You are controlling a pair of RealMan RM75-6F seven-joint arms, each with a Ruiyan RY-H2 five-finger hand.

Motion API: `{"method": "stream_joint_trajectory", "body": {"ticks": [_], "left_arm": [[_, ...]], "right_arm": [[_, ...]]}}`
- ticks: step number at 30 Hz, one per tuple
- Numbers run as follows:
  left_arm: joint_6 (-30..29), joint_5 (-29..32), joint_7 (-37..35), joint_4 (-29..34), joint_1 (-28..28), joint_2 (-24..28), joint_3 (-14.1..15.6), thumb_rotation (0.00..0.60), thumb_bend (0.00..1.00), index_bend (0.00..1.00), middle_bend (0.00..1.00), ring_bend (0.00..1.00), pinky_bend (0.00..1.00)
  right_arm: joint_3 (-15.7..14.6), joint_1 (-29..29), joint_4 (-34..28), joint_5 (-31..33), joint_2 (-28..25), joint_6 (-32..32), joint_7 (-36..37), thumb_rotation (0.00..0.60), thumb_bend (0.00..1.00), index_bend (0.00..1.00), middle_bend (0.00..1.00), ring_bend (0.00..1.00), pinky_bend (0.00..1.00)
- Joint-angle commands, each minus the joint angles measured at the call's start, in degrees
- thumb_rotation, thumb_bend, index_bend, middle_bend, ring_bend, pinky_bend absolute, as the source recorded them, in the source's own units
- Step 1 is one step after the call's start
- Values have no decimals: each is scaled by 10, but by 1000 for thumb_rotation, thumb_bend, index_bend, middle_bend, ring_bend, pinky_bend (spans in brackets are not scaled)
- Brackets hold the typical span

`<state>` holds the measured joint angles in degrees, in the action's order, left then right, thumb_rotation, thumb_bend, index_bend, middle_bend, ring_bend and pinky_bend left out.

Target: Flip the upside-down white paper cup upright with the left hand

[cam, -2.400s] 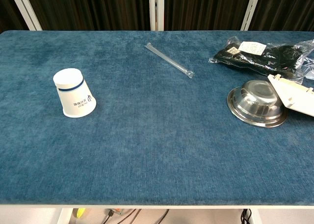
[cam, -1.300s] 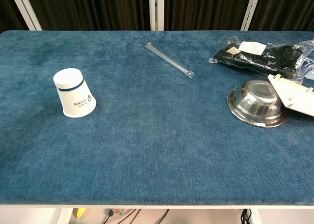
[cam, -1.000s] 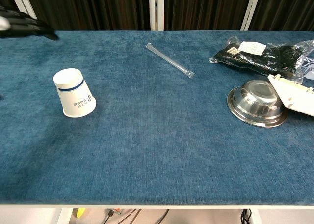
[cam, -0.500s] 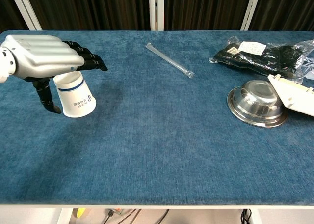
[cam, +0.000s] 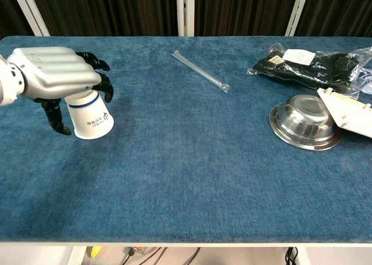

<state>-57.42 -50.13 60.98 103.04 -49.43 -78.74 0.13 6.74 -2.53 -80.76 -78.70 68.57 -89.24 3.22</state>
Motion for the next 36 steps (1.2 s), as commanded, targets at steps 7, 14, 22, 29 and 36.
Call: {"method": "stream_joint_trajectory", "body": {"ticks": [7,14,22,29,36], "left_arm": [[-20,-64,-61,-24,8,-17,2,600,171,452,396,17,40],[-57,-185,-346,-85,57,-53,-42,600,169,459,405,46,40],[-16,-197,-684,-177,99,-82,-73,600,166,443,396,46,56],[-5,-231,-851,-259,119,-118,-80,600,164,439,390,18,62],[-21,-261,-922,-346,134,-169,-74,600,164,438,386,0,69]], "right_arm": [[1,2,2,5,0,13,0,600,122,0,0,0,0],[1,3,3,10,-3,24,12,600,125,0,0,0,0],[-1,5,2,7,-9,35,27,600,127,0,0,0,0],[-3,8,5,5,-8,43,32,600,129,0,0,0,0],[0,9,9,5,-11,42,42,600,132,0,0,0,0]]}}
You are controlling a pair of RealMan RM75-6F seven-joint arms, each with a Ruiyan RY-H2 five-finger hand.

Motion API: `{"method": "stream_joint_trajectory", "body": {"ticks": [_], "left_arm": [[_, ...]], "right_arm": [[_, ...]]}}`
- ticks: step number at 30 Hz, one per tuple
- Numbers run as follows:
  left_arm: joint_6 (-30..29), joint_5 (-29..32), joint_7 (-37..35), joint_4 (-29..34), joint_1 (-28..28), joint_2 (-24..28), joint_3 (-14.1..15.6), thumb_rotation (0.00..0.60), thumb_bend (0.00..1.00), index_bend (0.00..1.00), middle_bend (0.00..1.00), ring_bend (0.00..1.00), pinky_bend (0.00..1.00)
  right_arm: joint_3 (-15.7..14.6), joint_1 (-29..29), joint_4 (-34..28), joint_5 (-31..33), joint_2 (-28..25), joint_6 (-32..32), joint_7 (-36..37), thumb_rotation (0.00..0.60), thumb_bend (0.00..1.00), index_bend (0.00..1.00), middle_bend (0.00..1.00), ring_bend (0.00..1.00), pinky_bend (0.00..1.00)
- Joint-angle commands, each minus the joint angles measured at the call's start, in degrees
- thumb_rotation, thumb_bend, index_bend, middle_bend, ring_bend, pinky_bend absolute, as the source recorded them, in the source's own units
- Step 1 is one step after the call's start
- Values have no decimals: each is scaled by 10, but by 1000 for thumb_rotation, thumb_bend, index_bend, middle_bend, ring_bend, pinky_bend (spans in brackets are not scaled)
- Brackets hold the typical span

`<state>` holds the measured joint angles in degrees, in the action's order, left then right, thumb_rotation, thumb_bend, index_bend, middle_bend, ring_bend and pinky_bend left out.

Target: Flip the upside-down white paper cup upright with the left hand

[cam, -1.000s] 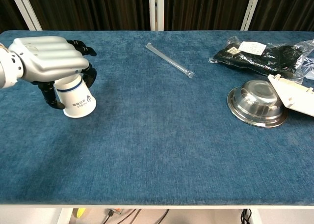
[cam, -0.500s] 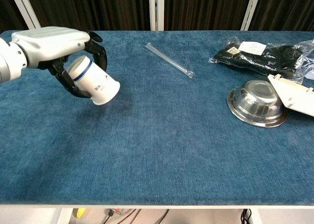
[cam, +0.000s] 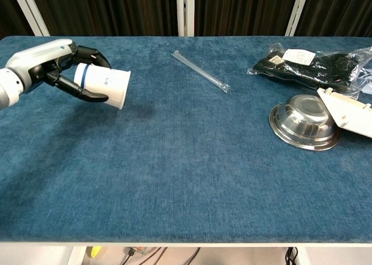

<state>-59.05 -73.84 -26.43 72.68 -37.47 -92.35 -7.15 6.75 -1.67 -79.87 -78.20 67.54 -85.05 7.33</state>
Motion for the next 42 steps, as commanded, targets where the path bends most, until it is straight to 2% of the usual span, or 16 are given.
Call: {"method": "stream_joint_trajectory", "body": {"ticks": [1,8,13,16,20,26,30,32,35,37,39,42], "left_arm": [[-6,-31,-61,-55,15,-39,1,600,163,438,386,0,69],[-33,-89,-144,-117,17,-63,17,600,164,418,367,0,69],[-21,-101,-166,-138,15,-63,27,600,163,314,253,0,69],[-27,-102,-153,-149,16,-66,26,600,163,259,206,0,81],[-40,-109,-128,-153,18,-63,25,600,164,251,201,0,95],[-57,-135,-59,-120,12,-26,32,600,164,226,165,0,90],[-15,-139,76,-20,-7,54,41,600,163,163,87,0,56],[23,-99,221,62,-13,104,34,600,158,105,64,0,40],[68,20,426,196,-22,157,18,600,136,34,36,0,11],[64,98,536,261,-35,169,12,600,126,27,29,0,5],[44,156,627,297,-50,163,12,600,116,27,37,0,5],[21,240,720,327,-74,148,12,600,107,29,45,0,6]], "right_arm": [[0,0,0,0,-1,-1,2,600,133,0,0,0,0],[1,-1,7,3,-1,3,9,600,135,0,0,0,0],[0,0,5,3,-2,6,11,600,137,0,0,0,0],[1,0,3,3,-5,6,11,600,138,0,0,0,0],[4,0,0,2,-9,2,11,600,138,0,0,0,0],[7,-2,9,-5,-5,-13,23,600,138,0,0,0,0],[7,-2,10,-2,-5,-10,23,600,138,0,0,0,0],[7,-1,9,-1,-5,-8,21,600,138,0,0,0,0],[7,1,7,-2,-5,-6,18,600,138,0,0,0,0],[7,2,6,-2,-5,-5,16,600,138,0,0,0,0],[8,3,3,-2,-6,-4,15,600,138,0,0,0,0],[10,3,-1,-1,-9,-6,14,600,139,0,0,0,0]]}}
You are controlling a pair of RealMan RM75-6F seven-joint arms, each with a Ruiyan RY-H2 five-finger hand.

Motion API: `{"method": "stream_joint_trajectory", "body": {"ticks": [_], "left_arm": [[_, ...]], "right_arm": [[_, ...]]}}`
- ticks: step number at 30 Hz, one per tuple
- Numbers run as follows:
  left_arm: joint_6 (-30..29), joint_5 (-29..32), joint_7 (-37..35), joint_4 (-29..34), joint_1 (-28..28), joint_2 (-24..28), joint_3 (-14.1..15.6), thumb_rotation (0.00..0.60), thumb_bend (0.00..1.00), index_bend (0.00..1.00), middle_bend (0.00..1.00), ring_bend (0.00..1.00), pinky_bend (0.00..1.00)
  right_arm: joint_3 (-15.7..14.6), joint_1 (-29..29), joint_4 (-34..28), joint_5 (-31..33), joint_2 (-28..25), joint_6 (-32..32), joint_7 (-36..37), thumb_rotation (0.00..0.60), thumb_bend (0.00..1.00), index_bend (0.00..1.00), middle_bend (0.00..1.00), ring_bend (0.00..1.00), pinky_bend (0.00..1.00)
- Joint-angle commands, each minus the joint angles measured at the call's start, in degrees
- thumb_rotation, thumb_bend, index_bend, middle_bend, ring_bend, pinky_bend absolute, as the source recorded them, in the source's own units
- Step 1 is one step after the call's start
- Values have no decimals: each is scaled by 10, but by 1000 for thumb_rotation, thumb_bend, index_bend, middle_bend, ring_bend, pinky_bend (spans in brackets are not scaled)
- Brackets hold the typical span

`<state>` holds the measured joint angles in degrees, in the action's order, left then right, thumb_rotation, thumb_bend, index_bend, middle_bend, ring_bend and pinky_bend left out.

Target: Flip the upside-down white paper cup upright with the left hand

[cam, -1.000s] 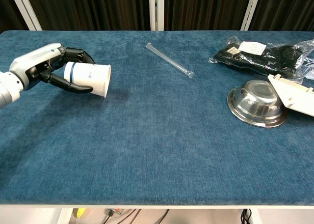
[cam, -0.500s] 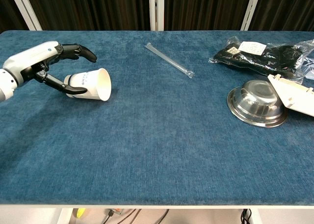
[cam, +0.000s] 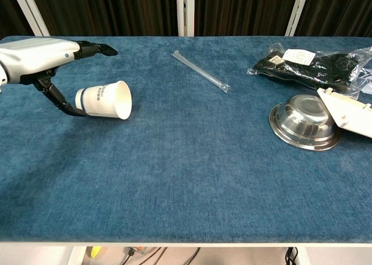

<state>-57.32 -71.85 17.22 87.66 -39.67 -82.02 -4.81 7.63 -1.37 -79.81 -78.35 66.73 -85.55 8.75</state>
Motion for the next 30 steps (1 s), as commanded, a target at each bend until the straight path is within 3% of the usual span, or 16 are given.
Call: {"method": "stream_joint_trajectory", "body": {"ticks": [1,5,12,21,30], "left_arm": [[-7,260,314,187,-64,36,-13,600,106,29,45,0,6],[-38,364,377,192,-103,0,-24,600,107,30,45,0,14],[-93,451,457,195,-154,-49,-24,600,106,31,45,0,43],[-118,464,461,164,-180,-84,-29,600,106,36,66,0,88],[-138,472,452,131,-183,-105,-33,600,112,163,183,0,127]], "right_arm": [[2,0,-3,1,-3,-2,0,600,138,0,0,0,0],[4,0,-4,4,-4,-2,2,600,140,0,0,0,0],[3,4,4,12,-1,14,3,600,141,0,0,0,0],[2,4,12,17,-2,22,8,600,141,0,0,0,0],[-1,6,19,20,0,34,13,600,142,0,0,0,0]]}}
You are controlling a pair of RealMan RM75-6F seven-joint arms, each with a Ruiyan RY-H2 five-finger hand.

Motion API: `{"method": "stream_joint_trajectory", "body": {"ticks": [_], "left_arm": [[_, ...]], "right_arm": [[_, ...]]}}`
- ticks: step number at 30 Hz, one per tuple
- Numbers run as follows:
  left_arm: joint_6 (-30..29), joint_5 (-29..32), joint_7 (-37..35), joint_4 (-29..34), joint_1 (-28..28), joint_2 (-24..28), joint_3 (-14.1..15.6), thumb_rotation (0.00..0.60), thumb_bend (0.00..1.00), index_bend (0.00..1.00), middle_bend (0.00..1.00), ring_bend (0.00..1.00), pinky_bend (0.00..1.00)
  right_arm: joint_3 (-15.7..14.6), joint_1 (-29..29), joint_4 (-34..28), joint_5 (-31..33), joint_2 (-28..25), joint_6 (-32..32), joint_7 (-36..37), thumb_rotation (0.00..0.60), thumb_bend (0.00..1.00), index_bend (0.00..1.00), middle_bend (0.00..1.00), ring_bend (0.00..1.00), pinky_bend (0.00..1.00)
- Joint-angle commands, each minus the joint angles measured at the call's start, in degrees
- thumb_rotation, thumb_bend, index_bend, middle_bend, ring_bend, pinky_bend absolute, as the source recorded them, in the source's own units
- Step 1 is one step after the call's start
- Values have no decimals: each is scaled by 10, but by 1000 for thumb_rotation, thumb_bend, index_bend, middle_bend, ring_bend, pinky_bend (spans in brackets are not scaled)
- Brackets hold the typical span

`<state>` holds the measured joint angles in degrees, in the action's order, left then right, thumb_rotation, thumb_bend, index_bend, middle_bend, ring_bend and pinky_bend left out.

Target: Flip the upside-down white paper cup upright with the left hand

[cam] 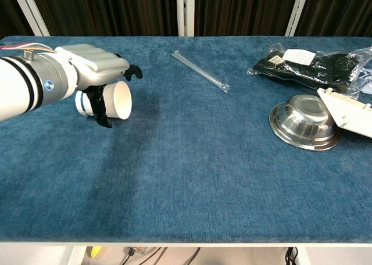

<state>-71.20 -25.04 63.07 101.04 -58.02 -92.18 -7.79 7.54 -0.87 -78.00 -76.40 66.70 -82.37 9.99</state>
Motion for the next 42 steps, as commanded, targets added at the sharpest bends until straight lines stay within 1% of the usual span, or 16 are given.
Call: {"method": "stream_joint_trajectory", "body": {"ticks": [1,6,9,13,18,22,24,27,28,32,34,36,39,40,42], "left_arm": [[3,4,-11,-5,1,-4,-4,600,117,179,197,0,127],[13,5,-28,-13,2,-6,-9,600,145,226,260,6,130],[15,-3,-40,-25,4,-10,-9,600,163,261,300,30,141],[-1,-21,-46,-40,7,-22,-6,600,177,309,351,70,144],[-6,-34,-57,-46,11,-27,-8,600,190,346,387,87,144],[-6,-69,-79,-45,19,-24,-6,600,200,356,398,92,142],[-5,-93,-104,-41,26,-20,-9,600,202,356,398,92,137],[-7,-145,-192,-37,52,-12,-26,600,202,360,401,93,126],[-11,-162,-233,-39,66,-11,-34,600,202,367,407,100,123],[-12,-191,-372,-53,113,-13,-61,600,205,383,419,119,112],[-12,-210,-440,-73,136,-16,-72,600,209,385,422,120,108],[-5,-236,-499,-93,153,-19,-73,600,210,385,424,121,103],[9,-298,-621,-134,182,-25,-69,600,210,387,421,121,65],[10,-327,-669,-158,192,-30,-64,600,210,388,420,121,58],[7,-368,-732,-199,204,-41,-56,600,210,388,419,121,57]], "right_arm": [[0,1,0,2,0,4,0,600,143,0,0,0,0],[-1,2,-2,2,-1,8,-2,600,144,0,0,0,0],[-1,3,-3,4,-1,9,-3,600,147,0,0,0,0],[-2,4,-3,8,-2,15,-7,600,150,0,0,0,0],[-2,4,-5,10,-4,19,-7,600,153,0,0,0,0],[-1,4,-8,11,-6,19,-6,600,152,0,0,0,0],[-1,4,-8,10,-6,17,-4,600,152,0,0,0,0],[-1,3,-10,10,-8,17,-3,600,152,0,0,0,0],[-2,3,-12,9,-9,17,-4,600,152,0,0,0,0],[-5,4,-20,5,-11,17,-11,600,153,0,0,0,0],[-5,5,-24,4,-11,16,-15,600,153,0,0,0,0],[-5,5,-27,5,-11,16,-19,600,153,0,0,0,0],[-5,6,-32,6,-11,17,-26,600,153,0,0,0,0],[-5,7,-34,7,-11,17,-29,600,153,0,0,0,0],[-5,7,-37,7,-11,17,-34,600,153,0,0,0,0]]}}
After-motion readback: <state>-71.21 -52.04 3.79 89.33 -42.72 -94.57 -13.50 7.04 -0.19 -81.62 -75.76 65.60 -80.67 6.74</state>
